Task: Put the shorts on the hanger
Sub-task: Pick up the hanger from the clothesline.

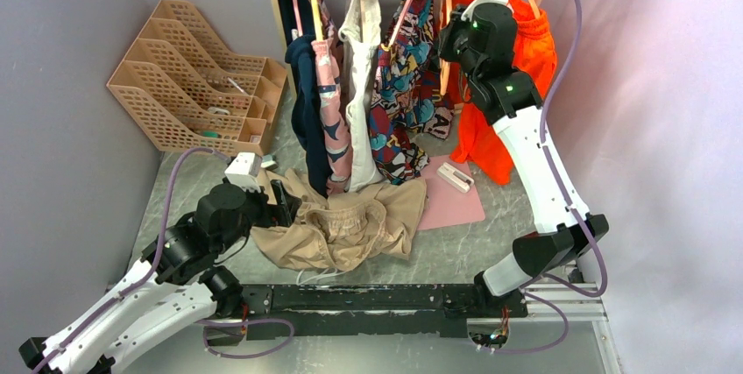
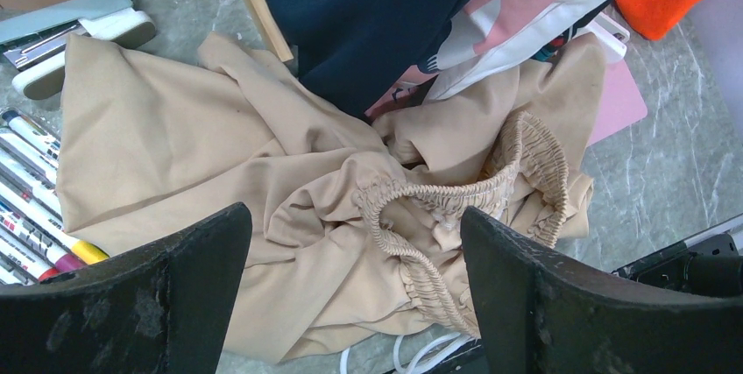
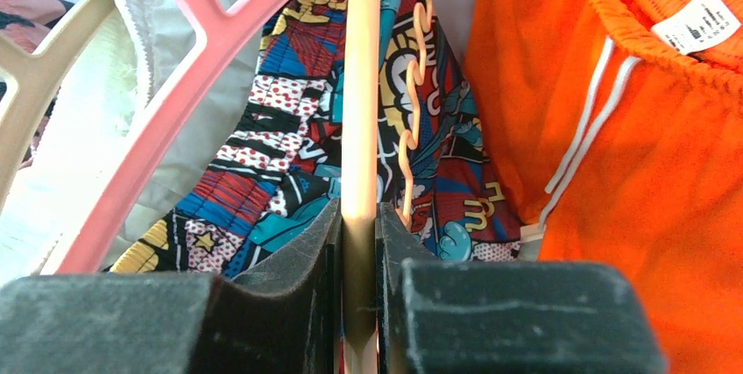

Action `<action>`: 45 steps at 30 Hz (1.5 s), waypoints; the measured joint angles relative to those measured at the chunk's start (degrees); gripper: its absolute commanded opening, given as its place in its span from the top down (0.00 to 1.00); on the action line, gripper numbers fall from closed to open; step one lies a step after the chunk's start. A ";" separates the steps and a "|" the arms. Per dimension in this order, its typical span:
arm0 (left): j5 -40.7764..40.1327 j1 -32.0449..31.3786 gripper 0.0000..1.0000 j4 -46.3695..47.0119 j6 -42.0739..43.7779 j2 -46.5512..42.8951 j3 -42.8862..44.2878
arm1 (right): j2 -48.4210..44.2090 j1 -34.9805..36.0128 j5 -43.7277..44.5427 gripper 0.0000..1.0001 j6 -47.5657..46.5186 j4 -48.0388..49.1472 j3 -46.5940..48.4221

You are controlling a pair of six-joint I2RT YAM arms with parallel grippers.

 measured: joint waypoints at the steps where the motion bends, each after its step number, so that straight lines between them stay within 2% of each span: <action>1: 0.02 0.00 0.08 0.00 0.00 0.00 0.00 | -0.02 -0.09 0.24 0.96 -0.24 0.02 0.00; 8: 0.07 0.00 0.08 0.00 0.00 0.00 0.00 | -1.01 -0.39 2.51 0.97 -1.75 0.02 -0.61; 10: 0.17 0.00 0.08 0.00 0.00 0.00 0.00 | -1.42 -0.59 3.19 0.94 -2.16 0.20 -1.36; 12: 0.22 0.00 0.08 0.00 0.02 0.02 0.00 | -1.75 -0.87 3.39 0.83 -2.38 0.66 -2.14; 15: 0.33 0.00 0.08 0.02 0.11 0.02 0.00 | -2.10 -1.55 2.23 0.59 -2.64 1.33 -3.10; 16: 0.39 0.00 0.08 0.02 0.17 0.02 0.00 | -2.14 -1.68 1.75 0.54 -2.60 1.36 -3.15; 19: 0.79 0.00 0.08 0.04 0.37 0.11 0.00 | -2.23 -1.77 -0.28 0.44 -2.84 1.25 -2.86; 22: 1.29 0.00 0.08 0.07 0.46 0.13 -0.02 | -2.23 -1.86 -1.70 0.38 -3.02 1.11 -1.51; 33: 3.37 -0.02 0.09 1.11 1.09 -0.50 -0.39 | 4.24 -5.05 -5.90 0.35 -1.29 1.14 11.26; 45: 4.66 -0.17 0.09 1.88 1.81 -1.40 -0.59 | 8.50 -10.16 -12.79 0.39 -0.79 4.15 10.78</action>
